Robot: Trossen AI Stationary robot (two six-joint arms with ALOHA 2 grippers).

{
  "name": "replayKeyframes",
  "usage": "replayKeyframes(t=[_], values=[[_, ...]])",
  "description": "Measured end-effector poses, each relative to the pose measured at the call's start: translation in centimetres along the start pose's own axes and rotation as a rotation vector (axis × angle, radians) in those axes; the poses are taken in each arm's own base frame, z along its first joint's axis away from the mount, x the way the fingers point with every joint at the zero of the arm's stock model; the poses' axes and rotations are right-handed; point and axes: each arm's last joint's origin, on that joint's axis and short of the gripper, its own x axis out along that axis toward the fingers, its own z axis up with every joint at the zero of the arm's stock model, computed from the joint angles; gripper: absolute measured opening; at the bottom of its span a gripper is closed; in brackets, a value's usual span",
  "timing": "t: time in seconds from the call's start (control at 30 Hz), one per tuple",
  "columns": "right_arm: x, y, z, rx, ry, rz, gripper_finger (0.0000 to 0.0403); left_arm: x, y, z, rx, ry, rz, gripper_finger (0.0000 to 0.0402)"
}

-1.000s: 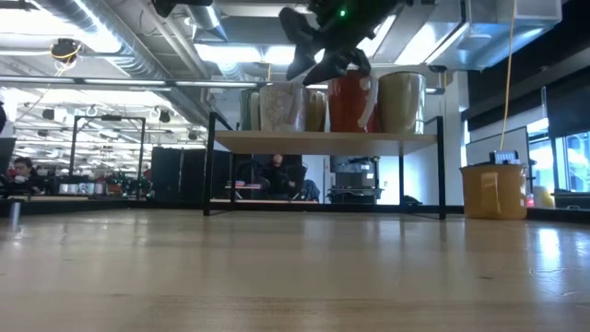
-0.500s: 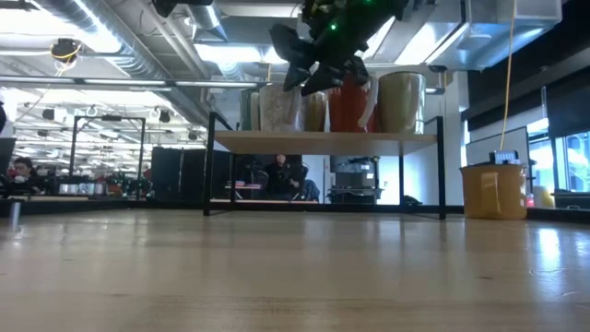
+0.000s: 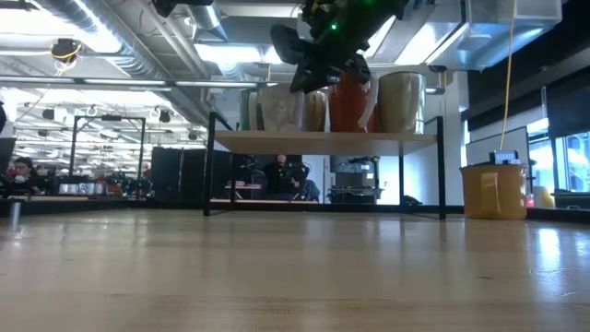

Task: Place coffee mugs
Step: Adjust the gray mug on the shelf

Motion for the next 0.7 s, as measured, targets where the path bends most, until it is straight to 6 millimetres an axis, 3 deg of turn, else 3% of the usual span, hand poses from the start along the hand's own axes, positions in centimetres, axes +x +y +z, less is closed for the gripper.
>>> replayKeyframes(t=[0.37, 0.7], values=[[-2.4, 1.7, -1.1, 0.062, -0.025, -0.044, 0.0027, 0.0, 0.0, 0.0, 0.0, 0.0, -0.003, 0.0144], [-2.4, 1.4, -1.4, 0.087, -0.003, -0.065, 0.0055, 0.0, 0.0, 0.0, 0.0, 0.001, -0.004, 0.0144]])
